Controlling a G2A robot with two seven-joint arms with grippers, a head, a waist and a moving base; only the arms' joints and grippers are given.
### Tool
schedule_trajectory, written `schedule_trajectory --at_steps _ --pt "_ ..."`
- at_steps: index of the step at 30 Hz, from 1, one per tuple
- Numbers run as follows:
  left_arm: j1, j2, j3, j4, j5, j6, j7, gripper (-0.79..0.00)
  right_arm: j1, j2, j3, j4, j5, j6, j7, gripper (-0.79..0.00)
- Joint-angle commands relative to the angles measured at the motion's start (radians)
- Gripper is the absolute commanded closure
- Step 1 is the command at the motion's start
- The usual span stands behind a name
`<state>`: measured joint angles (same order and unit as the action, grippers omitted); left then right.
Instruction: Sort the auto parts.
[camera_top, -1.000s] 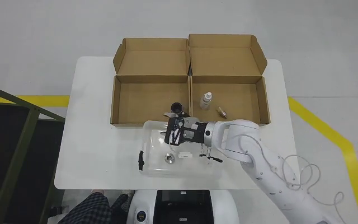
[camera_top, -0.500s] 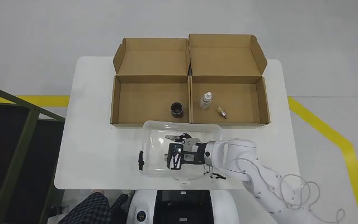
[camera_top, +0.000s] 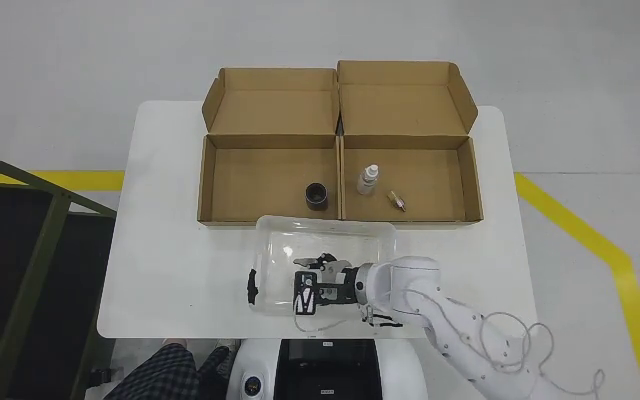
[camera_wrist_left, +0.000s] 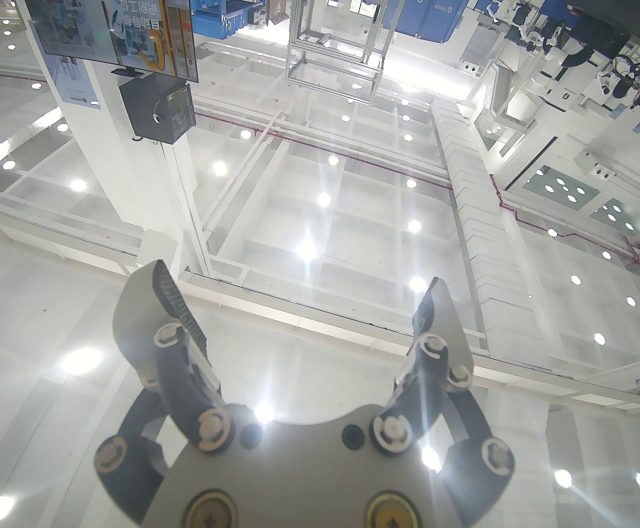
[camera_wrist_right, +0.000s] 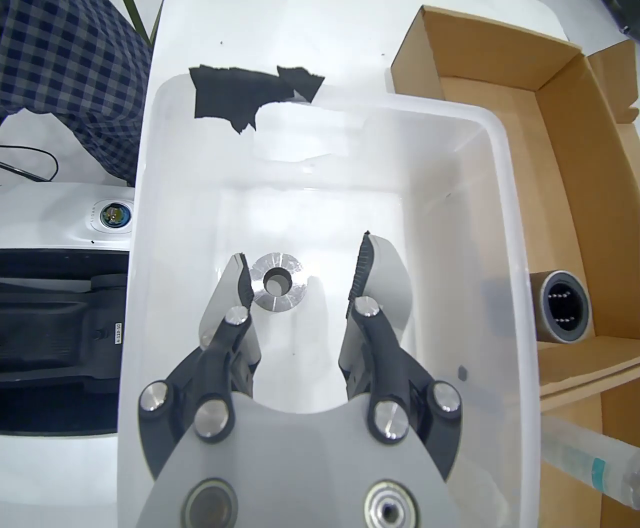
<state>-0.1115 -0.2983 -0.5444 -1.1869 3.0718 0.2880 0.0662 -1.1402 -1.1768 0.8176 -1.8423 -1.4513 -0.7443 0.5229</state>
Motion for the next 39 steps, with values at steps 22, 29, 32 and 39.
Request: schedule_trajectory --at_steps 22,29,32,39 --pt "0.000 0.000 0.000 0.000 0.000 0.000 0.000 -0.785 0.030 -0.008 -0.019 0.013 0.044 -0.044 -0.034 -0.394" --pt "0.000 0.000 0.000 0.000 0.000 0.000 0.000 -0.785 0.027 -0.005 -0.013 0.019 0.041 -0.047 -0.034 -0.431" --pt "0.000 0.000 0.000 0.000 0.000 0.000 0.000 -0.785 0.042 -0.009 -0.019 0.042 0.045 -0.027 -0.034 -0.431" --pt "0.000 0.000 0.000 0.000 0.000 0.000 0.000 -0.785 0.080 -0.024 -0.044 0.094 0.062 0.005 -0.035 -0.468"
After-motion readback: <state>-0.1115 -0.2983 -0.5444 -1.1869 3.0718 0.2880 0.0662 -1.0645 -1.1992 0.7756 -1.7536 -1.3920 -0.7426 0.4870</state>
